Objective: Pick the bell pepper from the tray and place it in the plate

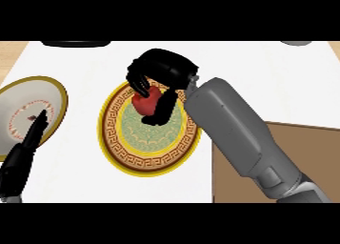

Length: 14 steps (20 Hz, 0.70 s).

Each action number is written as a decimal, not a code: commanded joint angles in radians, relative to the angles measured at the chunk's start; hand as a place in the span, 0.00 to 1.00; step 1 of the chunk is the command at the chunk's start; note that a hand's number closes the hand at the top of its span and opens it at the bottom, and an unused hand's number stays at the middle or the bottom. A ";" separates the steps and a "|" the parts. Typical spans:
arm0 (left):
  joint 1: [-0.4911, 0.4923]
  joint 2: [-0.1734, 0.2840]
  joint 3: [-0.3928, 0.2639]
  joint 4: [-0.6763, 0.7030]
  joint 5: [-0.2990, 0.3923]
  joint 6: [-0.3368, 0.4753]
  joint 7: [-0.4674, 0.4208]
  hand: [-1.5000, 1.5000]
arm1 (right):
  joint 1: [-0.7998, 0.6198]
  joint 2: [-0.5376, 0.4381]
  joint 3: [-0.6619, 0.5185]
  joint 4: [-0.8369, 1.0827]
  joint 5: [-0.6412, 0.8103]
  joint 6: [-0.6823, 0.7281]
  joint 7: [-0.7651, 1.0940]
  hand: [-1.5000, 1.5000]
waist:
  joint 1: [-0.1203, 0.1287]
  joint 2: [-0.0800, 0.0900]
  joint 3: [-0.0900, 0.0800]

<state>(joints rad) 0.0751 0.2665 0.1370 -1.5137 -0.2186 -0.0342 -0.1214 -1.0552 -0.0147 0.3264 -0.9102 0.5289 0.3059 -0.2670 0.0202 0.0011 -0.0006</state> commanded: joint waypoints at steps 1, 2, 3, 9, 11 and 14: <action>-0.051 0.007 0.016 0.104 -0.018 0.009 -0.042 0.50 | 0.063 0.014 0.156 0.034 -0.072 -0.073 0.018 1.00 | 0.005 0.004 0.000; -0.045 0.008 0.002 0.015 0.006 -0.024 0.031 0.50 | 0.021 0.014 0.199 0.060 -0.090 -0.074 0.026 1.00 | 0.016 0.003 0.000; -0.055 -0.013 -0.010 0.069 -0.032 0.017 -0.019 0.50 | -0.033 0.014 0.166 0.086 -0.204 -0.029 0.086 1.00 | 0.024 0.006 -0.001; -0.034 -0.011 0.005 0.038 -0.016 -0.001 -0.004 0.50 | 0.017 0.015 0.248 0.154 -0.282 -0.165 0.173 0.00 | 0.012 0.004 0.000; -0.010 -0.028 -0.033 -0.037 -0.031 -0.004 0.036 0.50 | -0.028 0.015 0.264 0.231 -0.347 -0.193 0.132 0.00 | 0.026 0.006 0.000; -0.048 -0.002 0.002 0.045 -0.025 -0.007 -0.033 0.50 | 0.019 0.015 0.264 0.157 -0.448 -0.277 0.108 0.00 | 0.025 0.008 0.000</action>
<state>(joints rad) 0.0449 0.2563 0.1302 -1.5032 -0.2393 -0.0392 -0.1224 -1.0261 -0.0006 0.5881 -0.7619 0.1826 0.0891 -0.1398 0.0425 0.0067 -0.0004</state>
